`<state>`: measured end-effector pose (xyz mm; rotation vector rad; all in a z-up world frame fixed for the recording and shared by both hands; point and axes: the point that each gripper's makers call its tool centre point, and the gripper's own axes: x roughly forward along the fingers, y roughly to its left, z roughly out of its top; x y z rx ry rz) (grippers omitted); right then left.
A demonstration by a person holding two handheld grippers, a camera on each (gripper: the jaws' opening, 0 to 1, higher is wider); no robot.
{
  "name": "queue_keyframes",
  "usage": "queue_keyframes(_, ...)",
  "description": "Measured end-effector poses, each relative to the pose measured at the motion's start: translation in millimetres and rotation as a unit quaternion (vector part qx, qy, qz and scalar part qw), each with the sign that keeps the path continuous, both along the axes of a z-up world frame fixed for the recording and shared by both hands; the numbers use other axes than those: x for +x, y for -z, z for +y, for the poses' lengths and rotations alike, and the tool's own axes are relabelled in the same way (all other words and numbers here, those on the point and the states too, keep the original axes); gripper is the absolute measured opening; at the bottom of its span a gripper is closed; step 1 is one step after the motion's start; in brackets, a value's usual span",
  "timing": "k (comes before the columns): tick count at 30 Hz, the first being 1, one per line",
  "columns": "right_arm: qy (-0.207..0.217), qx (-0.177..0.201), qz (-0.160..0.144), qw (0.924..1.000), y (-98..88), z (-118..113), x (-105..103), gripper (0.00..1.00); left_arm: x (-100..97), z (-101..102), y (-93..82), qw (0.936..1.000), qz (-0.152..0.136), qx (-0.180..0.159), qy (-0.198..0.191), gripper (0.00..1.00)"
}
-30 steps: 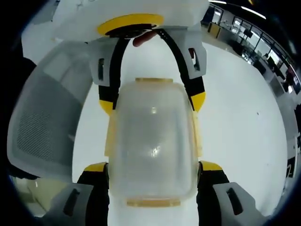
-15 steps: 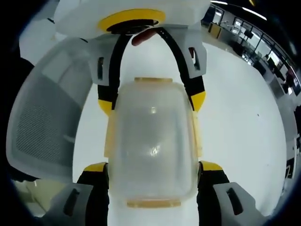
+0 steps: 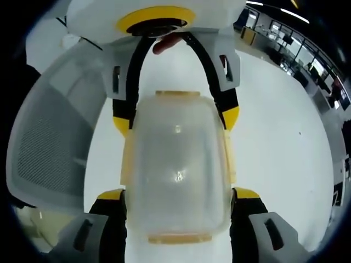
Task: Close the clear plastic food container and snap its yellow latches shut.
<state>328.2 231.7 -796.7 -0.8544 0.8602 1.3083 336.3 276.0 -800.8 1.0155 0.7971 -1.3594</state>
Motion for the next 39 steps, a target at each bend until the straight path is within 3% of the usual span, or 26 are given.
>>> queue_keyframes(20, 0.01, -0.028, 0.0, 0.9995, 2.4, 2, 1, 0.78, 0.6, 0, -0.5, 0.9998, 0.004, -0.021, 0.002, 0.81)
queue_keyframes(39, 0.017, -0.024, -0.002, 0.9996, 2.5, 40, 12, 0.79, 12.1, 37, -1.0, 0.9997, 0.005, -0.024, 0.005, 0.82)
